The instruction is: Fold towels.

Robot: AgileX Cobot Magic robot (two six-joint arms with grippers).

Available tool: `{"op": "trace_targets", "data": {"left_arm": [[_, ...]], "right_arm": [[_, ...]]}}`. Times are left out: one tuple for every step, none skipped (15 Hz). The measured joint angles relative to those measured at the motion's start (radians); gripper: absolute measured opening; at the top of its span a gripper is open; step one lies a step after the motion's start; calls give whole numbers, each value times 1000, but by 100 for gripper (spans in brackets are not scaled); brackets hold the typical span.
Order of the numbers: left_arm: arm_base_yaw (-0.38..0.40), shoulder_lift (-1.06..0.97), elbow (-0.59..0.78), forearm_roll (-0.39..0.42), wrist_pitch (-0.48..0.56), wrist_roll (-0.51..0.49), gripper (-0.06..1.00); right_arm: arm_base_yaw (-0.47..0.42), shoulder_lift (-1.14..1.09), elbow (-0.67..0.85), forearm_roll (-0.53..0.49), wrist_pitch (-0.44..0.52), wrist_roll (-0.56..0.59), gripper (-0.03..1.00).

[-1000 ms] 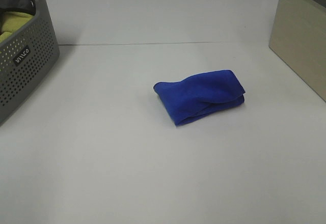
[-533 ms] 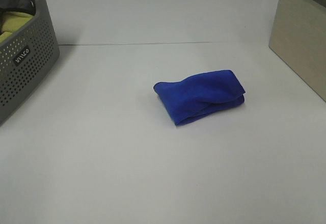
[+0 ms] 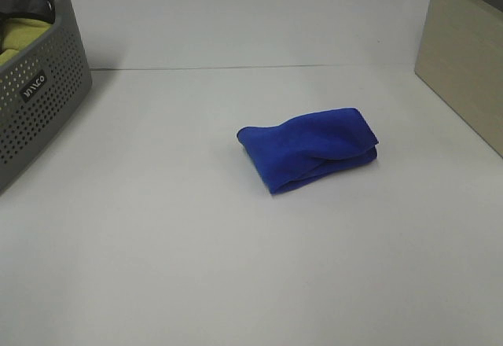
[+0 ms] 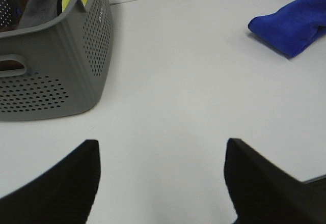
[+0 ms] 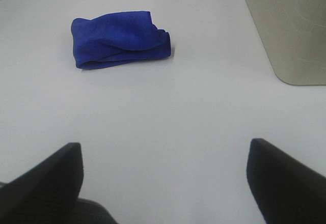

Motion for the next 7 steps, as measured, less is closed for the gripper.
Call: {"op": "trace_targets", "data": {"left_arm": [[0,0,0,0,0,0,66],[0,0,0,0,0,0,66],[0,0,0,0,0,0,66],[0,0,0,0,0,0,66],[0,0,1,0,0,0,66],[0,-1,1,0,0,0,66],[0,-1,1,0,0,0,66]], "right_arm": [[0,0,0,0,0,0,82],[0,0,0,0,0,0,82],[0,0,0,0,0,0,82],[0,0,0,0,0,0,82],[0,0,0,0,0,0,82],[0,0,0,0,0,0,82],[0,0,0,0,0,0,82]]}}
